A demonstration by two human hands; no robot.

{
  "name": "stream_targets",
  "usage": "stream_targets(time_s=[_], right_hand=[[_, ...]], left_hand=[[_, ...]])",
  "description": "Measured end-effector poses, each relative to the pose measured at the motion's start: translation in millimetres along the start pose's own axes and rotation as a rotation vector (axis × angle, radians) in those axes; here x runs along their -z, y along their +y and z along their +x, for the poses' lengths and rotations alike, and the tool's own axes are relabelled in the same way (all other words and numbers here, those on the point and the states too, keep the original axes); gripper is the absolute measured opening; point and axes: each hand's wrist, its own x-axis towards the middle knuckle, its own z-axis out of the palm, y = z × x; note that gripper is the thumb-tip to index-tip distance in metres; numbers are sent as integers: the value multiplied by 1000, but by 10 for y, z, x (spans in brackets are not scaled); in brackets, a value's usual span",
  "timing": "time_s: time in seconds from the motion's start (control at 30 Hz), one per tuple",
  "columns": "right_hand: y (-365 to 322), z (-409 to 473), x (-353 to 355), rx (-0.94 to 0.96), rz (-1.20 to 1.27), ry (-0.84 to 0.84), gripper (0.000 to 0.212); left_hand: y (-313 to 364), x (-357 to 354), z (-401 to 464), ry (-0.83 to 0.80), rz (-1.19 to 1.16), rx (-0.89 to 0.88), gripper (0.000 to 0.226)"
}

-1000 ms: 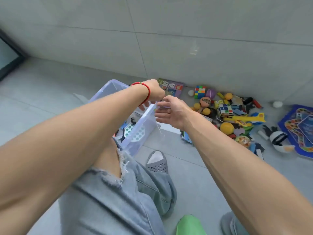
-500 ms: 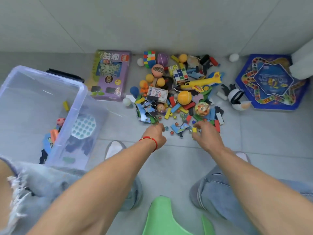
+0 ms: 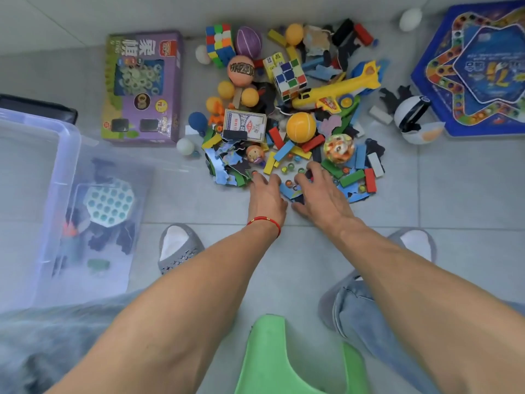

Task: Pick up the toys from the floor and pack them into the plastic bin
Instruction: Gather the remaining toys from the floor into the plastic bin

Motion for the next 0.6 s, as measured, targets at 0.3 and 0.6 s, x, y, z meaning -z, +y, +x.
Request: stream_targets(time_s=[0.3, 0.6], right_hand=[[103, -71, -4, 46, 151, 93, 42], [81, -241, -51, -109, 331, 391, 35]], left_hand=[[-59, 39, 135, 31, 18, -42, 25], [-51, 134, -1, 15, -521, 447, 15]])
